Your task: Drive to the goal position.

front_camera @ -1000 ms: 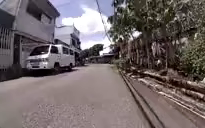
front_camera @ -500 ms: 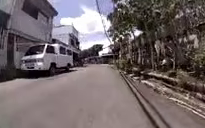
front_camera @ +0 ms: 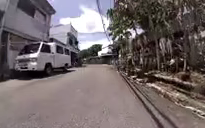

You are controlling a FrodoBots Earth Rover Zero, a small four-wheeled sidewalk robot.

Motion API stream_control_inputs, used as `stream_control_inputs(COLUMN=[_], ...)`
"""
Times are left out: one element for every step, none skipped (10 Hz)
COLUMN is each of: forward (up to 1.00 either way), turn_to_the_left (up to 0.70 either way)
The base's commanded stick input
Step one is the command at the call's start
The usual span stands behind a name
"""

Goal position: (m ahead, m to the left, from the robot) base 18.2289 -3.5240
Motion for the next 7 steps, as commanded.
stream_control_inputs(forward=[0.85,0.85,0.85,0.85,0.85,0.85,0.85], turn_to_the_left=[0.0,0.0,0.0,0.0,0.0,0.0,0.0])
